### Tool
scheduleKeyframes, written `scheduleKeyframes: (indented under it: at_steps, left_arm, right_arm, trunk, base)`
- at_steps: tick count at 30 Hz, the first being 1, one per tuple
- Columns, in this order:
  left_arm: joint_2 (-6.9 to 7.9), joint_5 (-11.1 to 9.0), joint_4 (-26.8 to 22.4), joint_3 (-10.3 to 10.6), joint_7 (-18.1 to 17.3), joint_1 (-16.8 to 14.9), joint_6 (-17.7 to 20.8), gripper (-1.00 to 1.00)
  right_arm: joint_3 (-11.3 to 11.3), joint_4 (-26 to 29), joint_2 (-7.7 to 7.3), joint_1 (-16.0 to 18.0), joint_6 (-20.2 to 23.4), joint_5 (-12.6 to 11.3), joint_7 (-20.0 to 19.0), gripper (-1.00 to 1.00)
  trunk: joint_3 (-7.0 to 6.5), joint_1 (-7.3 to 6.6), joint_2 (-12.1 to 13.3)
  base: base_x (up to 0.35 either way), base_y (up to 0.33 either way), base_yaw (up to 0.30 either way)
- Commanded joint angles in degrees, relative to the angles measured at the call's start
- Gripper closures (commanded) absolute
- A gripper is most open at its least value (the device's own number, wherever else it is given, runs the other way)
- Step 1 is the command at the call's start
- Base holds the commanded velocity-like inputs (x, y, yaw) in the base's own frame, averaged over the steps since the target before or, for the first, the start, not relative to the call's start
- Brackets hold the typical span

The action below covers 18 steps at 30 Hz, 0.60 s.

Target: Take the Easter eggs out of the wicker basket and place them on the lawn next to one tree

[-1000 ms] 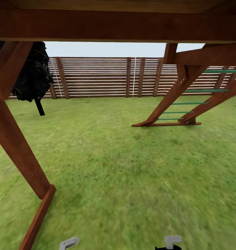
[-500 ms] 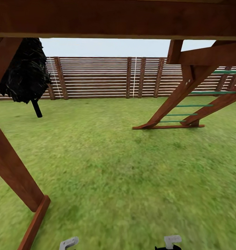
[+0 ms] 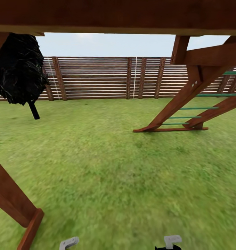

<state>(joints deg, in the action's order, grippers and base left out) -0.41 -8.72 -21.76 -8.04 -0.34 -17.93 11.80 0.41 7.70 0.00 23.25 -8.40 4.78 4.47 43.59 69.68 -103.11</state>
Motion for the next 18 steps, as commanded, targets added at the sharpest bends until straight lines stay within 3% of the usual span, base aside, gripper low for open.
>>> scheduleKeyframes:
  at_steps: [1, 18]
  left_arm:
    - [-0.03, -0.5, -0.1, -0.2, 0.0, 0.0, 0.4, -1.0]
    - [-0.03, -0.5, -0.1, -0.2, 0.0, 0.0, 0.4, -1.0]
  right_arm:
    - [0.0, -0.1, 0.0, 0.0, -0.1, 0.5, 0.3, -1.0]
    - [0.0, -0.1, 0.0, 0.0, -0.1, 0.5, 0.3, -1.0]
  trunk:
    - [0.05, 0.03, 0.0]
    - [0.05, 0.03, 0.0]
  base:
    - [0.316, 0.0, 0.0]
    - [0.316, 0.0, 0.0]
